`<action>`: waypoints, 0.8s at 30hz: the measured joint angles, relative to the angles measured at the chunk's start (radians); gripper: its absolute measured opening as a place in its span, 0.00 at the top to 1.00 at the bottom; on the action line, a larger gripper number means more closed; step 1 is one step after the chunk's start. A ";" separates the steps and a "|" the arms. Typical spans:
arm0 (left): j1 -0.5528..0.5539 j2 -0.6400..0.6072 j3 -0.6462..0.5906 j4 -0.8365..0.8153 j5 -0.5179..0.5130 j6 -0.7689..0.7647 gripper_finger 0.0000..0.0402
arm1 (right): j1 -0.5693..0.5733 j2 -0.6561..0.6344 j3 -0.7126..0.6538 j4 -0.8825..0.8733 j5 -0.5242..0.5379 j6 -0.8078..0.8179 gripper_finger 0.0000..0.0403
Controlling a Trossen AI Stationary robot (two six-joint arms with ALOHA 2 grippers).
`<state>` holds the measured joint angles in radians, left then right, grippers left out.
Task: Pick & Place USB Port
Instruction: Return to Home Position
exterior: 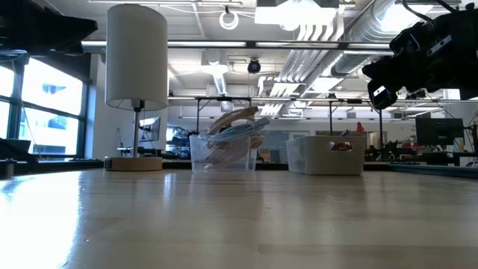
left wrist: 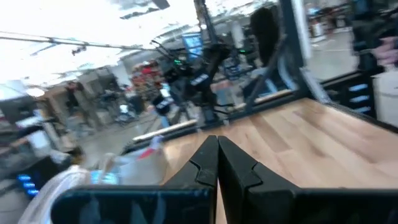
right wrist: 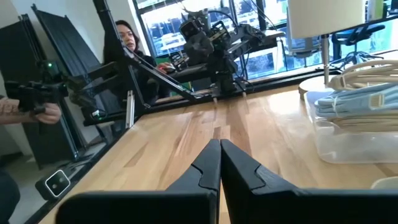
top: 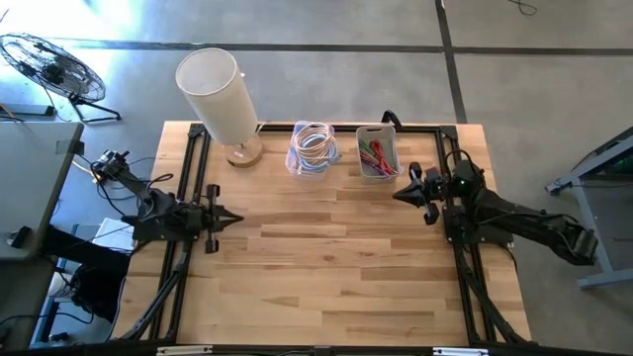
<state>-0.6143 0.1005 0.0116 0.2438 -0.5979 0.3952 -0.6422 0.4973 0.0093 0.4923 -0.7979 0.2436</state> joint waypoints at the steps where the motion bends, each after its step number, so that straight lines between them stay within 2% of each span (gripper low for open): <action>1: 0.003 0.000 0.000 0.010 -0.018 0.018 1.00 | 0.000 0.000 0.000 0.000 0.000 0.000 1.00; 3: 0.034 0.000 0.000 0.020 -0.015 0.025 1.00 | 0.000 0.000 0.000 0.000 0.002 0.002 1.00; 5: 0.094 0.000 0.000 0.018 0.036 0.016 1.00 | 0.000 0.000 0.000 0.000 0.002 0.009 1.00; 10: 0.313 0.006 0.000 0.010 0.275 -0.024 1.00 | 0.000 0.000 0.000 0.000 0.002 0.018 1.00; 15: 0.539 0.007 0.000 -0.029 0.561 -0.102 1.00 | 0.000 0.000 0.000 0.006 0.003 0.021 1.00; 17: 0.610 0.007 0.000 -0.053 0.638 -0.137 1.00 | 0.000 0.000 0.001 0.007 0.005 0.019 1.00; 21: 0.702 0.007 0.000 -0.076 0.656 -0.165 1.00 | 0.001 0.000 0.005 0.007 0.022 0.010 1.00; 24: 0.736 0.007 0.000 -0.084 0.617 -0.171 1.00 | 0.002 0.000 0.005 0.006 0.095 0.000 1.00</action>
<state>0.1215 0.1074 0.0116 0.1598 0.0194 0.2246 -0.6407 0.4973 0.0147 0.4984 -0.7030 0.2433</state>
